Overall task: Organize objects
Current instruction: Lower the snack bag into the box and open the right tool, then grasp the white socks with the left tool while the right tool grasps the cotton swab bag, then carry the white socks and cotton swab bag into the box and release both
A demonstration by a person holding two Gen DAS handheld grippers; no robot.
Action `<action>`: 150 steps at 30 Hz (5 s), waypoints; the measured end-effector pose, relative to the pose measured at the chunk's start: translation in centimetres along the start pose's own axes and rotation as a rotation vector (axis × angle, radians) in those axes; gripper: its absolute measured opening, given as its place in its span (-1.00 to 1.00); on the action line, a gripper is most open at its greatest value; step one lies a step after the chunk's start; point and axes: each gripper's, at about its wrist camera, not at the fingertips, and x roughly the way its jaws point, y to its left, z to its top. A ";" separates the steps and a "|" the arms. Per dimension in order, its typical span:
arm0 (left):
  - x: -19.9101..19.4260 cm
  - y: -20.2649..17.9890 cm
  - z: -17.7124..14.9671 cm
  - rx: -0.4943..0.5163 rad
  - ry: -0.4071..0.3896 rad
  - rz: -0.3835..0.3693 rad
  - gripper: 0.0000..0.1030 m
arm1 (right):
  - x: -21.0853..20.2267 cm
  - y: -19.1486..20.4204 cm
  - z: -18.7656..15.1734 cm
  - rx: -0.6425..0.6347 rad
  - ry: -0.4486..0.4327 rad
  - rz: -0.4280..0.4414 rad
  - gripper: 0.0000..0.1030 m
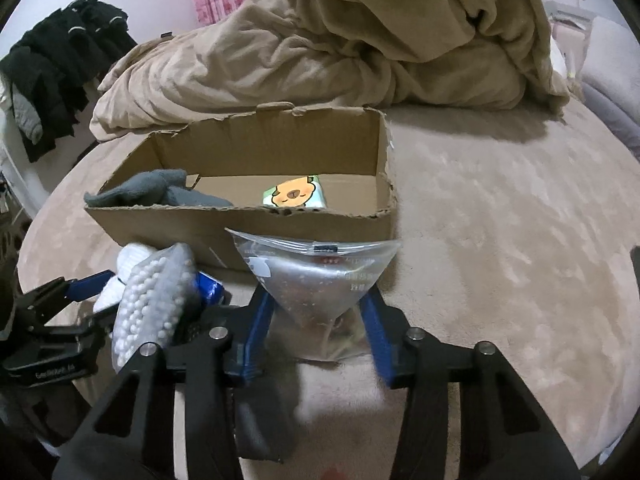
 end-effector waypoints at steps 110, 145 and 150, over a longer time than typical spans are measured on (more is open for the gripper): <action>-5.4 -1.5 -1.4 -0.057 -0.031 -0.044 0.20 | -3.7 4.6 0.1 -0.008 -0.007 0.110 0.51; -5.0 -0.5 -2.2 -0.043 -0.108 -0.029 -0.41 | -6.9 5.7 1.3 -0.081 -0.109 0.086 -0.18; -6.4 -0.6 -1.3 -0.037 -0.136 -0.034 -0.42 | -8.7 3.6 2.4 -0.037 -0.149 0.075 -0.18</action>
